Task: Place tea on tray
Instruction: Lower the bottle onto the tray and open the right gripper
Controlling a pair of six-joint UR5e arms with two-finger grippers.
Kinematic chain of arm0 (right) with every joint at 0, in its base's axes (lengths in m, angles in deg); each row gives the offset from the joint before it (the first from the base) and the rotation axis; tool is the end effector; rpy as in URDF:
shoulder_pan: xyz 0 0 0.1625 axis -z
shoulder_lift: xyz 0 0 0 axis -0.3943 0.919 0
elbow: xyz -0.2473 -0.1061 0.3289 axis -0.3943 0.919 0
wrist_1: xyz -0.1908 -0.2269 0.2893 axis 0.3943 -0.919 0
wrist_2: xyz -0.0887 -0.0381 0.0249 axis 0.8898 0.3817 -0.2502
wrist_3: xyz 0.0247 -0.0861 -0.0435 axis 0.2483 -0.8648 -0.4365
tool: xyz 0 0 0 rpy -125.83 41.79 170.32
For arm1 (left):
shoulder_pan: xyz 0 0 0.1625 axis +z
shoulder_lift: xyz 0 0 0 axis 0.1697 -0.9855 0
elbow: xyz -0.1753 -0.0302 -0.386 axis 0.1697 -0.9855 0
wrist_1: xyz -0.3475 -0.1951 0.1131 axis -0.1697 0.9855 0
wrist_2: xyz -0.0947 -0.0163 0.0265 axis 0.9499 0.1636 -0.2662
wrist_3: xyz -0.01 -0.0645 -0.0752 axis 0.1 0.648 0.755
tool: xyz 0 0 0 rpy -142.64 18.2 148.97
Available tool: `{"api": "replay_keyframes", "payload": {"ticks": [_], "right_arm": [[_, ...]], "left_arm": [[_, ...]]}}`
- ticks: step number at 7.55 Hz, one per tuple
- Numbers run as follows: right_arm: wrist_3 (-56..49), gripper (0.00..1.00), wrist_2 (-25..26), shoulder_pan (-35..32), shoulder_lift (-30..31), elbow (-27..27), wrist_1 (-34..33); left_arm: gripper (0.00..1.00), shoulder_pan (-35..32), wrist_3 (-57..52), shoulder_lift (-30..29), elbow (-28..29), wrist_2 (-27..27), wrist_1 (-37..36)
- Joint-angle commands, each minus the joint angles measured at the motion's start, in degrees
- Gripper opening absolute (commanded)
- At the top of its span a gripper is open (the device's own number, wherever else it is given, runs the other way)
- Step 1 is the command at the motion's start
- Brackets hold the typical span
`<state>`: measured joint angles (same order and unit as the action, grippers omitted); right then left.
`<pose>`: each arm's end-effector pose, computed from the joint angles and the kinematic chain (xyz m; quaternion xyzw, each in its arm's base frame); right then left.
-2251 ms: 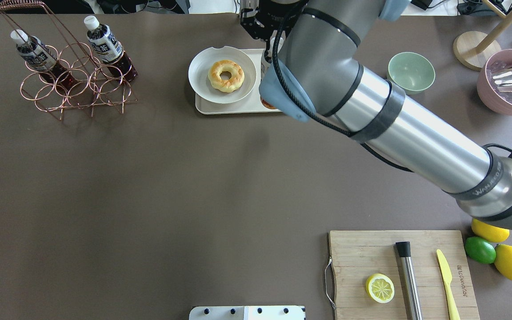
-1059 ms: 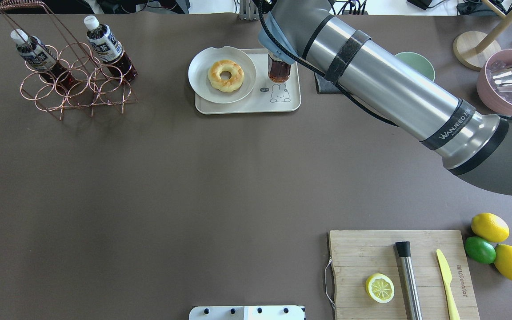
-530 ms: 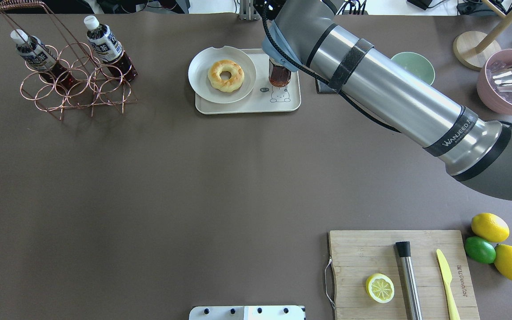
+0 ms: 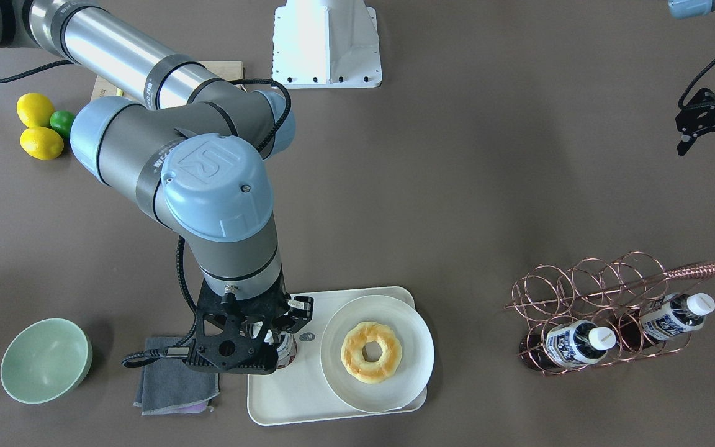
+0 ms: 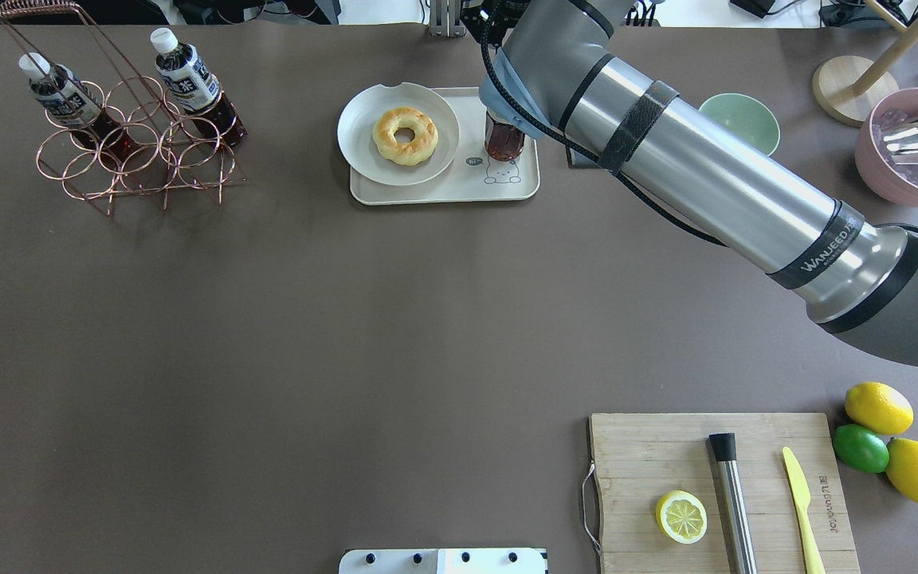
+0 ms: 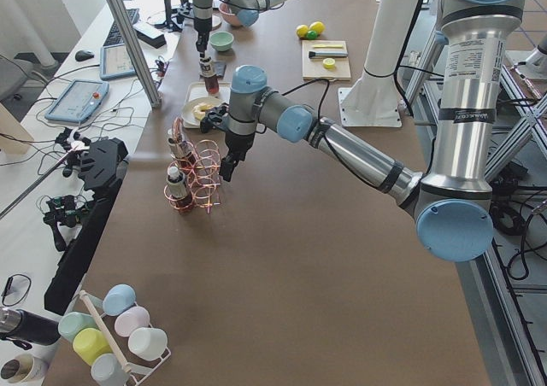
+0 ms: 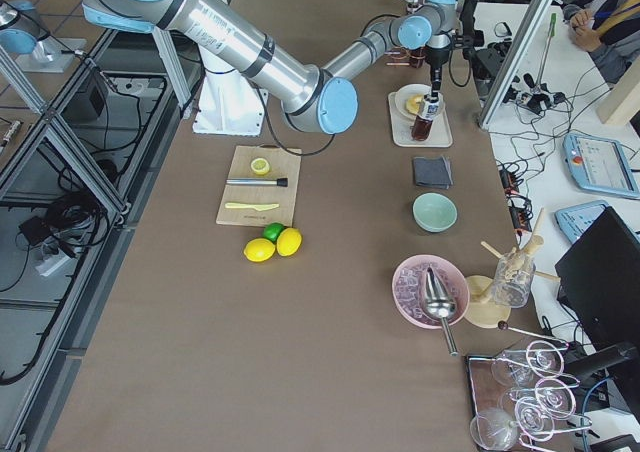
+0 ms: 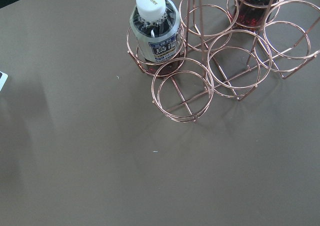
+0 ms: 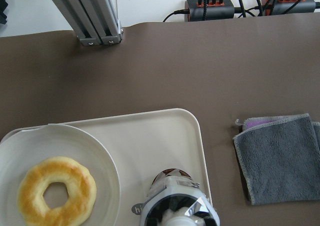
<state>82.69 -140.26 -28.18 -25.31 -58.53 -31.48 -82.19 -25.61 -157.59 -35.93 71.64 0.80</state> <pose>-0.4475 -0.7108 0.1234 0.0722 -0.3643 0.0799 0.9250 0.0711 -0.4851 0.4122 0.1675 0.3298 0.1185 0.9215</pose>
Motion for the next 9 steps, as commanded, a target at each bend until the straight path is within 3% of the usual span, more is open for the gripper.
{"api": "replay_keyframes", "payload": {"ticks": [1,3,4,6,7,8,9], "right_arm": [[-0.2,0.0,0.0,0.1,0.1,0.0,0.4],[-0.4,0.09,0.1,0.1,0.2,0.0,0.4],[-0.4,0.36,0.1,0.2,0.2,0.0,0.5],[-0.3,0.58,0.1,0.3,0.1,-0.1,0.4],[-0.4,0.85,0.2,0.7,0.3,0.0,0.5],[-1.1,1.0,0.1,0.4,0.1,-0.6,0.5],[-1.7,1.0,-0.5,-0.4,0.3,-1.9,-0.1]], "left_arm": [[0.98,0.0,-0.1,0.0,0.4,-0.1,0.0],[0.98,0.0,-0.4,0.0,0.6,-0.1,0.0],[0.98,0.0,-0.4,0.0,0.7,-0.1,0.0],[0.98,0.0,-0.5,0.0,0.7,-0.1,0.0],[0.98,0.0,-0.5,0.0,0.7,0.0,0.0],[0.98,0.0,-0.5,0.0,0.9,-0.1,0.0],[0.98,0.0,-0.6,0.0,0.9,0.0,0.0]]}}
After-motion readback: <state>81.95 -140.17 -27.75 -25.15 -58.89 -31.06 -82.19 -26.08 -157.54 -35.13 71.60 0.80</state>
